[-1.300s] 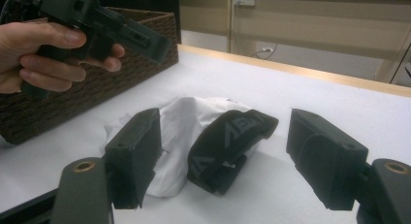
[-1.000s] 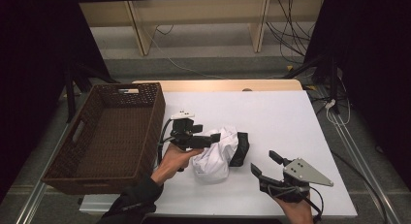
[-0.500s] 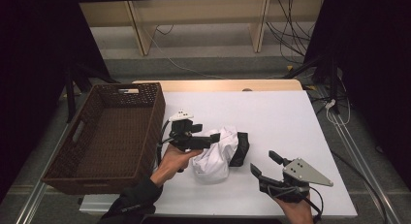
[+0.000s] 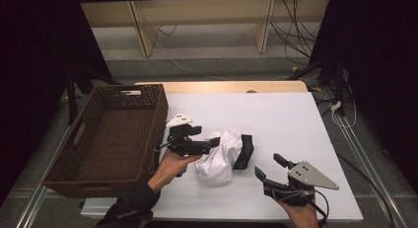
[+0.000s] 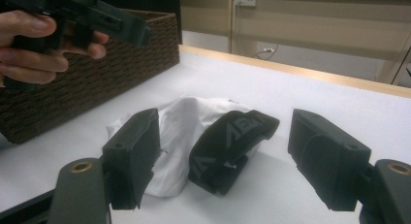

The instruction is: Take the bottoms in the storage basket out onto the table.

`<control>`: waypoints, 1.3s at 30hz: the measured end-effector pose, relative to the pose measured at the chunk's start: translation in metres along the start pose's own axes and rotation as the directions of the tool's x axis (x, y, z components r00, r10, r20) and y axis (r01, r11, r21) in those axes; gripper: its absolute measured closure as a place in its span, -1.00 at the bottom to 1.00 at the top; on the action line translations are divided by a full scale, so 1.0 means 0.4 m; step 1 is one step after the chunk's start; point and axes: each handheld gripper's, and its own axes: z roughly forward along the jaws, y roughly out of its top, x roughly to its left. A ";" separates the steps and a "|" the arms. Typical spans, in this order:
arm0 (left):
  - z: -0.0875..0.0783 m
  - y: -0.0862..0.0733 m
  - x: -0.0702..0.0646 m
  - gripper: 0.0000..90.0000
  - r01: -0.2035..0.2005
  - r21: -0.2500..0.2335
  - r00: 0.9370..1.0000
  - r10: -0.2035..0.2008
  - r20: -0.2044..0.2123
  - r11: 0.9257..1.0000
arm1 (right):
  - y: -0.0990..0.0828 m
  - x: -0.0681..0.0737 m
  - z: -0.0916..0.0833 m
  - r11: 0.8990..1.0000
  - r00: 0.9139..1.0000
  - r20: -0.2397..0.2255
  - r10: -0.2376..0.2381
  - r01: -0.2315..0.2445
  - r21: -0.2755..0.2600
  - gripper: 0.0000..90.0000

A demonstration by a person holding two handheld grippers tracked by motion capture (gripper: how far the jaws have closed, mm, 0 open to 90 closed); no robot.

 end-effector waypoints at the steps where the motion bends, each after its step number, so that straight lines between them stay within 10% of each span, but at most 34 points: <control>1: -0.006 -0.003 0.003 -0.70 0.001 -0.004 1.000 -0.001 0.000 1.000 | 0.000 0.000 0.000 1.000 1.000 0.000 0.001 -0.001 0.000 -0.37; 39: -0.083 -0.065 -0.022 -0.73 -0.049 -0.101 0.999 0.049 -0.003 0.994 | 0.000 0.002 0.001 1.000 1.000 -0.001 0.000 0.000 -0.002 -0.37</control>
